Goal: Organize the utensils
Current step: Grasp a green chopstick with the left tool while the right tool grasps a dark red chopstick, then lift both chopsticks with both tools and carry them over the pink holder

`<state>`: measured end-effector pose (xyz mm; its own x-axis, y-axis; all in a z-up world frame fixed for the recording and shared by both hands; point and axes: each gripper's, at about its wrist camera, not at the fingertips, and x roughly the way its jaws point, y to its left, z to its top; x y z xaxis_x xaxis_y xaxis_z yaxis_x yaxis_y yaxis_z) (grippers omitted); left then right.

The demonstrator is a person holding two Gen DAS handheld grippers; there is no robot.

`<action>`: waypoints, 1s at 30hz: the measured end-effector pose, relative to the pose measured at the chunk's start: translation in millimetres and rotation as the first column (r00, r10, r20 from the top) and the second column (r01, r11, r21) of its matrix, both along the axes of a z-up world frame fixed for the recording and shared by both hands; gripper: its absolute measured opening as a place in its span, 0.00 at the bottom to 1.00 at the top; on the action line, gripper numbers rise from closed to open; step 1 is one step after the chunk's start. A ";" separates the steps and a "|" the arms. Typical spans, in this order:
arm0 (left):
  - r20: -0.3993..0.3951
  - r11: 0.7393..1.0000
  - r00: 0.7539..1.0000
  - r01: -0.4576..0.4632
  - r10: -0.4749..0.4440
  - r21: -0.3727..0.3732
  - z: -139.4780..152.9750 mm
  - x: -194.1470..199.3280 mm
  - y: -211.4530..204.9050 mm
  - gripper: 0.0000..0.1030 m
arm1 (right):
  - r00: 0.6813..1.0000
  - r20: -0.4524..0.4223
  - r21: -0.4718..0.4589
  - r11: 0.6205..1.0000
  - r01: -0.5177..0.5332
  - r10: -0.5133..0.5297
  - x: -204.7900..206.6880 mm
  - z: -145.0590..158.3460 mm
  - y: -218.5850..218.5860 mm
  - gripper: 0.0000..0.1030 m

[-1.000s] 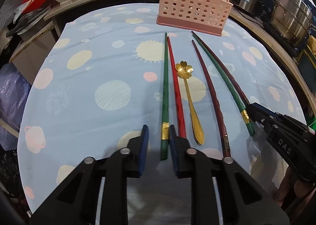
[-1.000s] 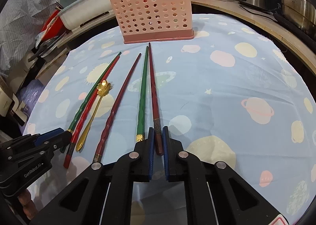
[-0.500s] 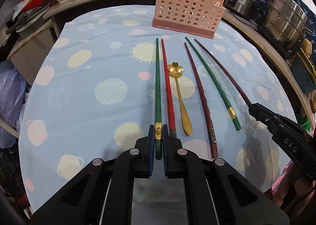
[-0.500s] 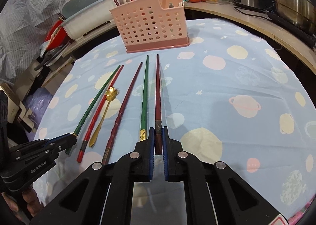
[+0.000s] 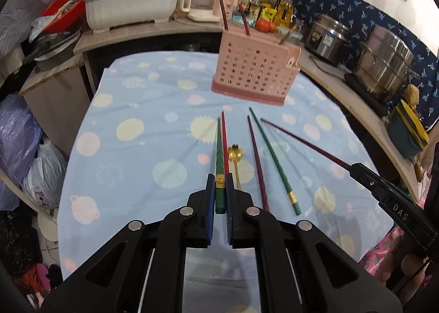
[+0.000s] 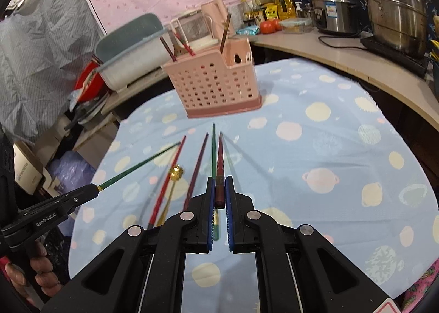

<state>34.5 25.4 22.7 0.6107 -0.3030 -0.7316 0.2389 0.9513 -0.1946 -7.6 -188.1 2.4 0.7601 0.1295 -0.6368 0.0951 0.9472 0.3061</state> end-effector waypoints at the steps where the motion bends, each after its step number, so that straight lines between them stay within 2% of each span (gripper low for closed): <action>1: 0.013 1.000 1.000 -0.002 0.002 -0.005 6.0 0.9 0.9 0.07 | 1.000 0.014 0.003 1.000 0.003 -0.003 -0.4 6.2 -1.5 0.07; 9: 0.096 0.999 0.995 -0.021 0.024 -0.032 40.6 10.8 5.0 0.07 | 0.995 0.091 0.017 1.000 0.026 -0.027 3.0 42.8 -11.7 0.07; 20: 0.154 1.000 0.988 -0.014 0.018 -0.026 69.5 33.1 -5.1 0.07 | 0.989 0.143 0.022 0.999 0.042 -0.044 22.2 71.3 -19.0 0.07; 30: 0.242 1.000 0.970 0.003 0.004 -0.029 117.1 68.1 -16.1 0.07 | 0.966 0.249 0.018 0.997 0.074 -0.076 48.6 122.3 -41.6 0.07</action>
